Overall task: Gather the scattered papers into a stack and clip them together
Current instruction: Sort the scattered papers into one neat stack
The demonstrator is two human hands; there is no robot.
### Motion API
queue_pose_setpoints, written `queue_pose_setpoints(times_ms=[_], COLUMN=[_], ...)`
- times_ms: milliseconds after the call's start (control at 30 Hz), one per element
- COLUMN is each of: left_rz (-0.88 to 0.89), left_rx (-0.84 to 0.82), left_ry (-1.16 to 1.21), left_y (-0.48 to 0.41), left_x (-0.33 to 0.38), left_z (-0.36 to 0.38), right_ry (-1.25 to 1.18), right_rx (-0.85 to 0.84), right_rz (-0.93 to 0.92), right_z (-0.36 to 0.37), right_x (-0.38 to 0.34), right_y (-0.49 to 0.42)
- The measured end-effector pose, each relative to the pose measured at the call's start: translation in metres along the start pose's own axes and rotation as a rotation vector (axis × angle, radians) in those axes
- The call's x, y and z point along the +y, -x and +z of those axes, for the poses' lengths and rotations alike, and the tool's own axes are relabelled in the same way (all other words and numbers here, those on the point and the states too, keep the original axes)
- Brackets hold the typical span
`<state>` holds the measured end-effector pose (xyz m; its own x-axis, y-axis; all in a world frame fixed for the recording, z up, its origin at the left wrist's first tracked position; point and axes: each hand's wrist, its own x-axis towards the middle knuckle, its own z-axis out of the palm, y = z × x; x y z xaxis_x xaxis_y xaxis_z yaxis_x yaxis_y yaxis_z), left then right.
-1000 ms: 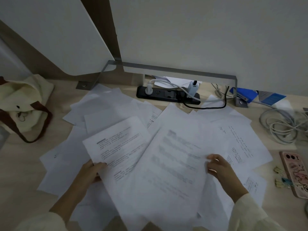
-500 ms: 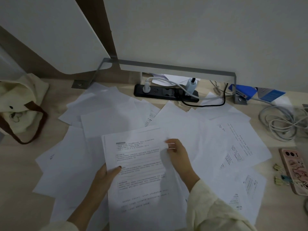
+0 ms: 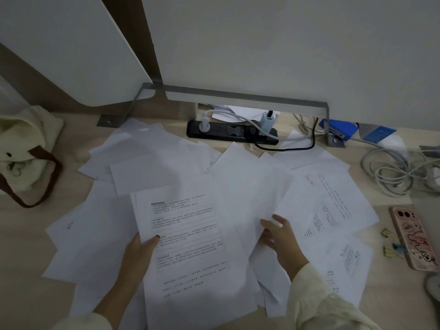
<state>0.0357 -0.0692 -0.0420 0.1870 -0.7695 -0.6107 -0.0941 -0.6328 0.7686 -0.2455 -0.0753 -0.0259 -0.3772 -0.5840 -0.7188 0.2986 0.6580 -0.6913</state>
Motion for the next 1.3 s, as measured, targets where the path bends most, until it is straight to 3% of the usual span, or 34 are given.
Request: queue_pose_setpoints(times_ms=[133,400,533,667,1000,1200,1300], left_rz=[-0.017,-0.015,0.012,-0.006,-0.221,-0.207,-0.129], left_rx=[-0.024,-0.051,-0.05,-0.084,-0.15,-0.229,-0.218], left_ry=[0.023,0.088,0.097,0.158,0.383,0.461,0.285], left_y=[0.003,0.014,0.019,0.021,0.013,0.018,0.018], left_x=[0.003,0.008,0.01,0.012,0.012,0.014,0.002], left_z=[-0.003,-0.004,0.0,-0.001,-0.006,-0.006,-0.008], right_ry=[0.303,0.653,0.738,0.844,1.29,1.299,1.246], right_rx=[-0.077,0.434,0.562,0.433,-0.14,-0.176,-0.249], right_rz=[-0.105,-0.728,-1.04,-1.204,-1.212,-1.066,-1.009], right_z=[0.011,-0.029,-0.033,-0.005,0.064,0.065,0.066], right_x=[0.004,-0.073,-0.1,-0.083,0.061,0.079,0.081], right_y=[0.01,0.049,0.077,0.095,0.072,0.067,0.068])
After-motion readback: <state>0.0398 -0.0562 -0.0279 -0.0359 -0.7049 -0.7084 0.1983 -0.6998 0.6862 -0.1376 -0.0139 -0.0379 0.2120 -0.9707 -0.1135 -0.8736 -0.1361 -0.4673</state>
